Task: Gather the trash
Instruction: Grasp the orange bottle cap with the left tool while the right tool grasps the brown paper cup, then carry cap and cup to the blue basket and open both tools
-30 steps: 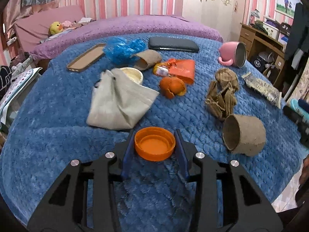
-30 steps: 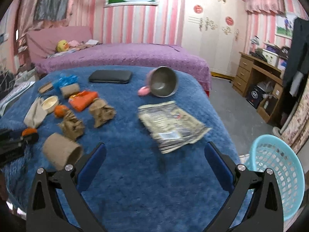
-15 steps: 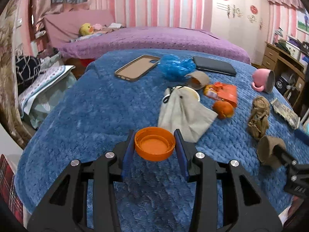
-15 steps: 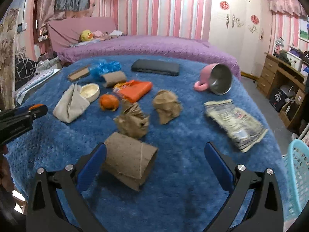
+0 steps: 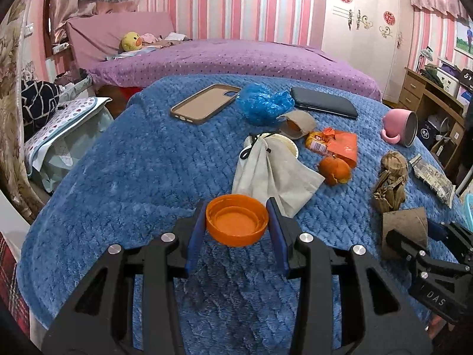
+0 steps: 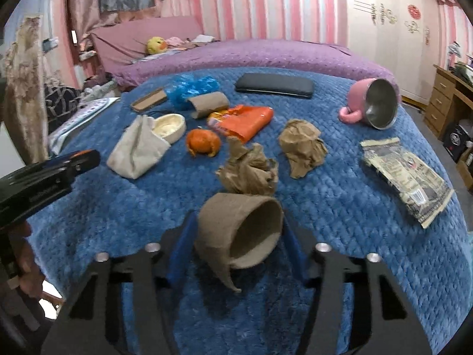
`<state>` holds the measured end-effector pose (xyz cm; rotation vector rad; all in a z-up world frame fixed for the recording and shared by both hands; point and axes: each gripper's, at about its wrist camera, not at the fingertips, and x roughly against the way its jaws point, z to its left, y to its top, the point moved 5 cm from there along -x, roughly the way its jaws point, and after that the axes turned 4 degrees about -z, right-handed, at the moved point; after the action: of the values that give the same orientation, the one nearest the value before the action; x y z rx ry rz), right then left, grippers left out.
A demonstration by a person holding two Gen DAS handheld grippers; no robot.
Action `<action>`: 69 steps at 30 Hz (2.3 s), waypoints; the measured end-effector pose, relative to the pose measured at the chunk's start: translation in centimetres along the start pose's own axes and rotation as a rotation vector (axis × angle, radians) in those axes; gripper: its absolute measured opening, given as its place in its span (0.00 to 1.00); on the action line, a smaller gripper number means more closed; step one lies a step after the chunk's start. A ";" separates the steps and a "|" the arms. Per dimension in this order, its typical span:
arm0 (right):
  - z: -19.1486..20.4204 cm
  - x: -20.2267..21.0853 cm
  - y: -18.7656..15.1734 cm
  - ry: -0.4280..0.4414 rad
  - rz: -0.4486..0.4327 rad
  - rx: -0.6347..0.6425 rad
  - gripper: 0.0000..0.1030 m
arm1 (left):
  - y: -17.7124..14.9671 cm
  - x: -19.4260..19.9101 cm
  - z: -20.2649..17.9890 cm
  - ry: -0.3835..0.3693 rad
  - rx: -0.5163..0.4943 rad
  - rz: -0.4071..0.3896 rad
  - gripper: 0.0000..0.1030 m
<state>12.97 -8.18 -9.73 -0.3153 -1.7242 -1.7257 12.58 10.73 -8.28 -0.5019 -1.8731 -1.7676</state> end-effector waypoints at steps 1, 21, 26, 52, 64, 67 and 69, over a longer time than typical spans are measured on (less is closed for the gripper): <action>0.0 0.2 0.0 0.010 -0.007 0.005 0.53 | 0.0 0.1 -0.2 0.001 -0.002 -0.003 0.38; -22.4 13.9 0.9 -0.256 -0.155 -0.099 0.50 | 3.3 5.8 -19.9 -0.201 -0.143 -0.140 0.38; -31.5 19.0 -1.2 -0.412 -0.153 -0.139 0.50 | 2.3 6.4 -29.4 -0.341 -0.147 -0.125 0.38; -42.6 23.5 -9.0 -0.575 -0.112 -0.268 0.50 | -3.7 7.3 -49.0 -0.506 -0.342 -0.068 0.94; -42.0 20.5 -7.7 -0.593 -0.076 -0.246 0.74 | -1.3 5.8 -42.9 -0.431 -0.297 -0.045 0.94; -41.9 21.0 -7.9 -0.618 -0.086 -0.260 0.88 | -1.1 5.6 -41.6 -0.415 -0.296 -0.045 0.94; -41.6 21.3 -7.9 -0.632 -0.088 -0.279 0.94 | -0.9 5.7 -40.7 -0.407 -0.295 -0.043 0.94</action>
<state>4.06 -54.70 -7.22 -1.0122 -1.9301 -2.0794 12.12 -30.24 -4.76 -1.0034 -1.8937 -2.1069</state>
